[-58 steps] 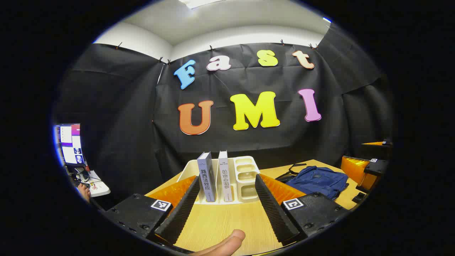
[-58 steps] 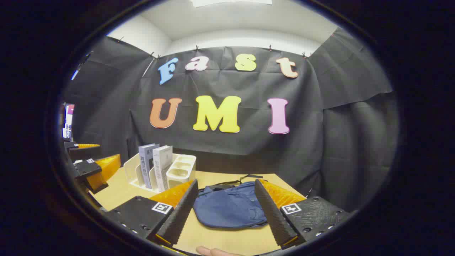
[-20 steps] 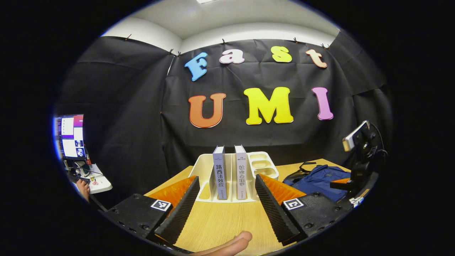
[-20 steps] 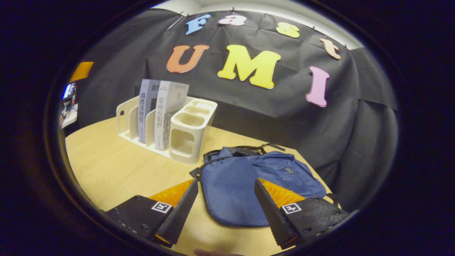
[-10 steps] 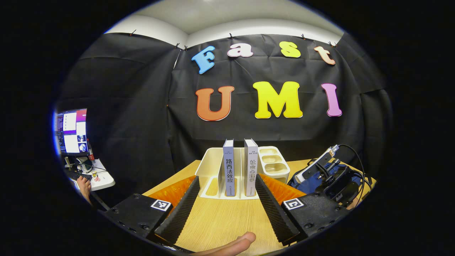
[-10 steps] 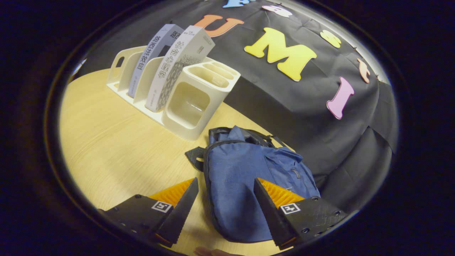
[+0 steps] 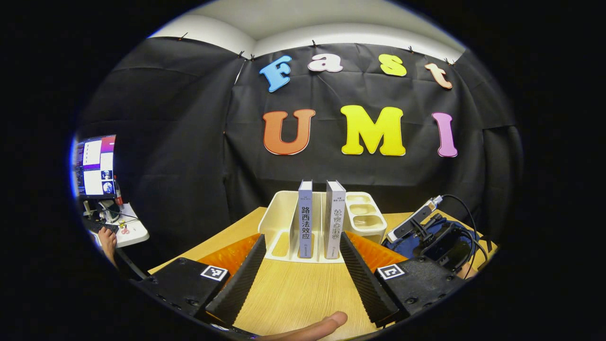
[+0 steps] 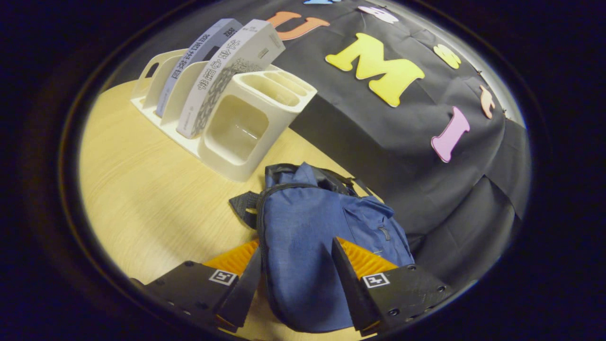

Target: Open the schoolbag, grab two books from the bookshelf and put them into the schoolbag.

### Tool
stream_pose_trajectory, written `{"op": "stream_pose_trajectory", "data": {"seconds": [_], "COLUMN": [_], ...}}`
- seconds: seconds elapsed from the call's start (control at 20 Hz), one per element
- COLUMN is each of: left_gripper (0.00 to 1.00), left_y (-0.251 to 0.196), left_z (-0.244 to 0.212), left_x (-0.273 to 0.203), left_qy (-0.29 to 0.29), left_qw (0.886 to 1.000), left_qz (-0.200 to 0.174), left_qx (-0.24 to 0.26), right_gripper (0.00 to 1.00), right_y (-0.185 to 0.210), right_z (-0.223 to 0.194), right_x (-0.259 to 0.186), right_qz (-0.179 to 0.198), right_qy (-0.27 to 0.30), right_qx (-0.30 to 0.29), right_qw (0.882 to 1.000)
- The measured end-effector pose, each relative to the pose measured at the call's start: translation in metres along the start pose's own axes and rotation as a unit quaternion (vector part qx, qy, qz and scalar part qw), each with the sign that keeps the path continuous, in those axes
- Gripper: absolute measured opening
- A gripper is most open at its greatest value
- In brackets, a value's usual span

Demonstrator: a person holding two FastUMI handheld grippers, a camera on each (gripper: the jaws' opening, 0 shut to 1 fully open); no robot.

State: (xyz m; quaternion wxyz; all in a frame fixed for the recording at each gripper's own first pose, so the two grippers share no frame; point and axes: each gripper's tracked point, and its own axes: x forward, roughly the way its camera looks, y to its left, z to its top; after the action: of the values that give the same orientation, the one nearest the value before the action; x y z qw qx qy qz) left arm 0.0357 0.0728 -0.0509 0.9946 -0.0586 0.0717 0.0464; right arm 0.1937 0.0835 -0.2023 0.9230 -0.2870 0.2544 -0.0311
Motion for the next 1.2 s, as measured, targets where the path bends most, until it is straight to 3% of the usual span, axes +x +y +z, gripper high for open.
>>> {"op": "stream_pose_trajectory", "data": {"seconds": [0.05, 0.1, 0.15, 0.25, 0.3, 0.35, 0.4, 0.45, 0.5, 0.7, 1.2], "left_gripper": [0.99, 0.99, 0.99, 0.99, 0.99, 0.99, 0.99, 0.99, 0.99, 0.99, 0.99], "left_y": [0.001, 0.002, 0.002, 0.005, 0.006, 0.004, 0.004, 0.004, 0.003, 0.001, -0.007], "left_z": [0.000, -0.001, -0.002, -0.003, -0.004, -0.005, -0.006, -0.007, -0.007, -0.010, -0.020], "left_x": [0.001, 0.000, 0.001, 0.003, 0.003, 0.003, 0.005, 0.006, 0.006, 0.008, 0.020], "left_qy": [0.002, 0.003, 0.005, 0.007, 0.008, 0.010, 0.013, 0.014, 0.015, 0.019, 0.025], "left_qw": [1.000, 1.000, 1.000, 1.000, 1.000, 1.000, 1.000, 1.000, 1.000, 1.000, 1.000], "left_qz": [0.001, 0.003, 0.005, 0.009, 0.008, 0.006, 0.006, 0.005, 0.005, 0.003, 0.002], "left_qx": [-0.001, -0.003, -0.003, 0.000, -0.002, -0.004, -0.005, -0.006, -0.006, -0.002, 0.017], "right_gripper": [0.87, 0.81, 0.82, 0.67, 0.73, 0.71, 0.50, 0.53, 0.32, 0.10, 0.07], "right_y": [-0.003, -0.009, -0.018, -0.024, -0.028, -0.032, -0.035, -0.037, -0.040, -0.061, -0.164], "right_z": [0.002, 0.003, 0.006, 0.013, 0.014, 0.013, 0.014, 0.015, 0.020, 0.031, 0.066], "right_x": [-0.002, -0.002, -0.002, 0.005, 0.011, 0.014, 0.018, 0.022, 0.025, 0.026, 0.020], "right_qz": [0.000, -0.011, -0.024, -0.024, -0.024, -0.030, -0.031, -0.031, -0.026, 0.001, 0.014], "right_qy": [0.003, 0.007, 0.008, 0.010, 0.017, 0.025, 0.029, 0.026, 0.018, 0.009, -0.017], "right_qx": [0.005, 0.004, 0.006, 0.016, 0.017, 0.021, 0.024, 0.027, 0.032, 0.065, 0.134], "right_qw": [1.000, 1.000, 1.000, 1.000, 0.999, 0.999, 0.999, 0.999, 0.999, 0.998, 0.991]}}
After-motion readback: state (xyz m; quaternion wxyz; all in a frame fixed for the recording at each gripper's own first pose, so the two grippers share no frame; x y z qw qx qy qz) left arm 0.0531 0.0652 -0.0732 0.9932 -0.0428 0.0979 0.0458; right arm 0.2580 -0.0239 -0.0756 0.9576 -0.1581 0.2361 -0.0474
